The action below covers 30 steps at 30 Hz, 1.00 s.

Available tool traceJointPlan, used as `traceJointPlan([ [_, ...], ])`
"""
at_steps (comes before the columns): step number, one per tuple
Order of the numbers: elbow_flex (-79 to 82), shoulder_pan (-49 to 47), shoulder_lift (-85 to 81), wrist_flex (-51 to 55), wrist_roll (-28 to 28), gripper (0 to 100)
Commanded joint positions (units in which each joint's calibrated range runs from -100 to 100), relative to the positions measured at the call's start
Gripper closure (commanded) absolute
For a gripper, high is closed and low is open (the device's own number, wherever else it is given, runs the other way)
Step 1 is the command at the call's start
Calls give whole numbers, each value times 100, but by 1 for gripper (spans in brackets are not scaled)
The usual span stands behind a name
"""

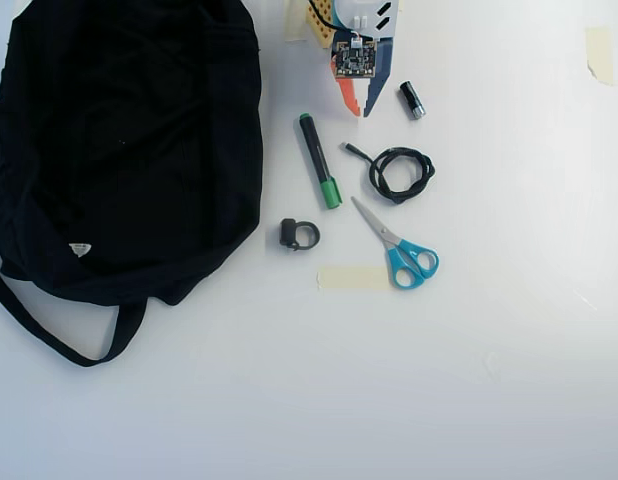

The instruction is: Put the bike light into the black bag

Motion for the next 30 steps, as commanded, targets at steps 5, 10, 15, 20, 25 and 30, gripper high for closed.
traceJointPlan([
  [5,125,20,-108,206,3,98],
  [10,125,20,-108,206,3,98],
  [15,125,-40,-108,206,8,98],
  [20,107,-63,-100,120,3,98],
  [25,-190,-190,75,-604,3,98],
  [30,-918,-272,987,-2490,-44,98],
])
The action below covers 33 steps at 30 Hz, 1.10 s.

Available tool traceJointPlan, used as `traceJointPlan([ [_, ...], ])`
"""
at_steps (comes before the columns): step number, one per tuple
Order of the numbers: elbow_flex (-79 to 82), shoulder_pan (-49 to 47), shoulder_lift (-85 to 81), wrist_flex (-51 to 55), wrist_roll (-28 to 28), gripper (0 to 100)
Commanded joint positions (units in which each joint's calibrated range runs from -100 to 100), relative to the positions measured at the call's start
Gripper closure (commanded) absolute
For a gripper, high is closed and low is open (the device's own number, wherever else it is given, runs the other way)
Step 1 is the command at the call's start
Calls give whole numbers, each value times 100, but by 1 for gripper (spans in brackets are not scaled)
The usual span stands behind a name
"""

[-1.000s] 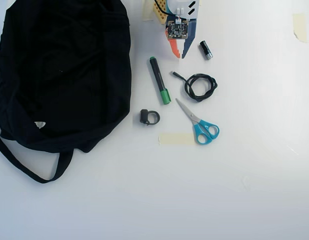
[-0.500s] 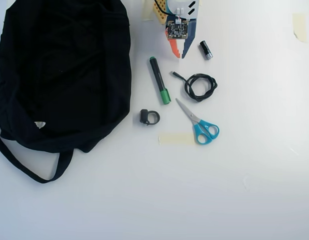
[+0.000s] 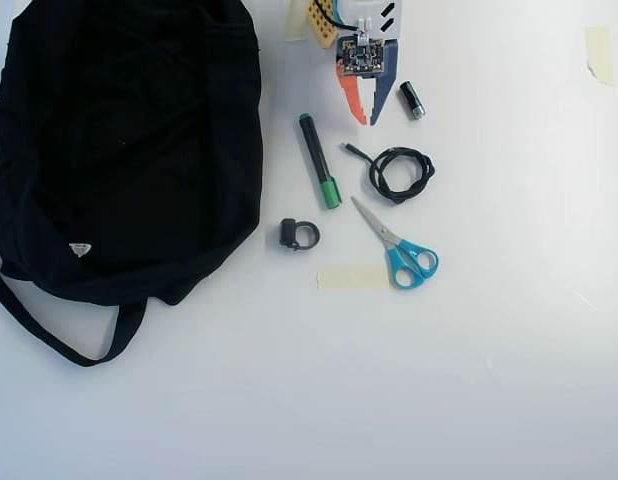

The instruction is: Put the bike light into the black bag

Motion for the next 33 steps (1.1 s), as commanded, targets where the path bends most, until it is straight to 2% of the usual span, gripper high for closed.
traceJointPlan([
  [1,-609,-52,772,-1710,-30,98],
  [6,-869,-59,1967,-3924,-35,98],
  [12,-968,-149,3402,-7240,-30,98],
  [16,-1570,-156,4597,-8721,-14,98],
  [25,-4876,68,7361,-8618,49,98],
  [33,-7743,173,8614,-6413,484,98],
])
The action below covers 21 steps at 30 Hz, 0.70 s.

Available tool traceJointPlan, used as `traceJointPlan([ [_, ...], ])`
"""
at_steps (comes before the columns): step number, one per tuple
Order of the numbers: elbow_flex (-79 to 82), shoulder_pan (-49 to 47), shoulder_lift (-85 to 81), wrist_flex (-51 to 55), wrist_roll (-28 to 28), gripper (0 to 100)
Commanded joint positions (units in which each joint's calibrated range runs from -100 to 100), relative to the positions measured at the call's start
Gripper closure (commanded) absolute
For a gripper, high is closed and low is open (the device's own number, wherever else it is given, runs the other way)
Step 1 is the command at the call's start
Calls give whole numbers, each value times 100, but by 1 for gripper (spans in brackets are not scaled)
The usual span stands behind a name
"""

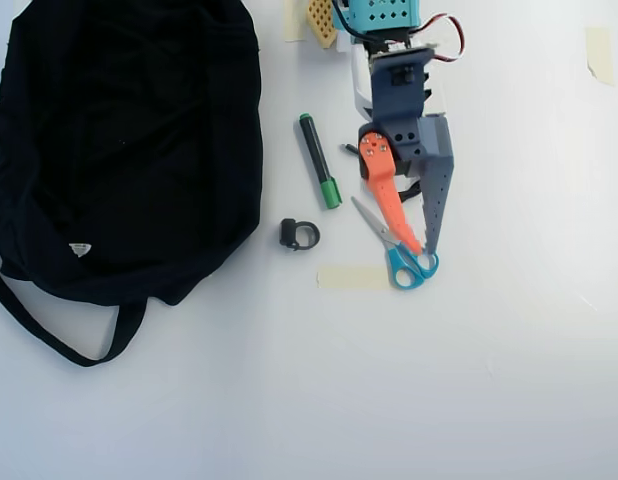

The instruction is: Put the bike light into the black bag

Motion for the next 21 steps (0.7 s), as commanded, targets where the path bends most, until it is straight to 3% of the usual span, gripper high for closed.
traceJointPlan([
  [1,-1885,33,461,1153,143,98],
  [10,-3843,48,1532,2333,143,98],
  [21,-3798,138,1590,2351,148,98],
])
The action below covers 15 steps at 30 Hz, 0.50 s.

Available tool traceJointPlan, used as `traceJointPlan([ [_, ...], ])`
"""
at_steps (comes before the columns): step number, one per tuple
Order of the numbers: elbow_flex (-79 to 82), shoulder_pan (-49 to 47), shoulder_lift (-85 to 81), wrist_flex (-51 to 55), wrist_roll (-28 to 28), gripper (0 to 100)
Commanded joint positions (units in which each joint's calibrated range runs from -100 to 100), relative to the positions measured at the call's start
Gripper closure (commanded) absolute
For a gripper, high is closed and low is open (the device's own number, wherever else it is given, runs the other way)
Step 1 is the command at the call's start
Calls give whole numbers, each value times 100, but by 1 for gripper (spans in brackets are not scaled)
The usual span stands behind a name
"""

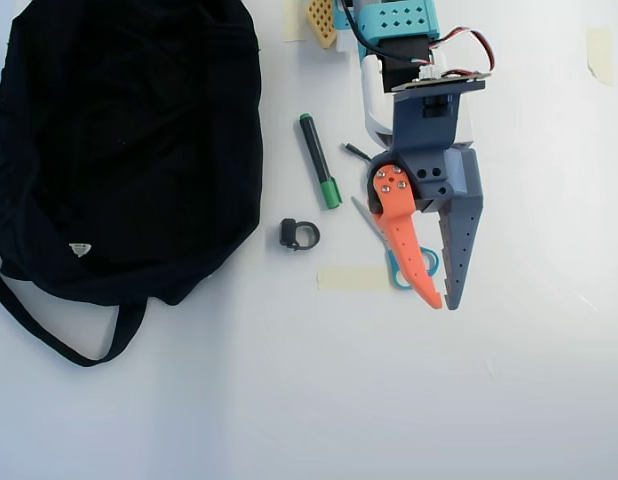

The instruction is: Put the bike light into the black bag

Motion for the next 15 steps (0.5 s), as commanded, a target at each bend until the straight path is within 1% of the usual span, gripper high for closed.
traceJointPlan([
  [1,-284,72,-54,23,21,98],
  [8,228,-70,-179,32,26,98],
  [13,237,12,-187,32,26,98],
  [15,228,42,-187,290,26,98],
])
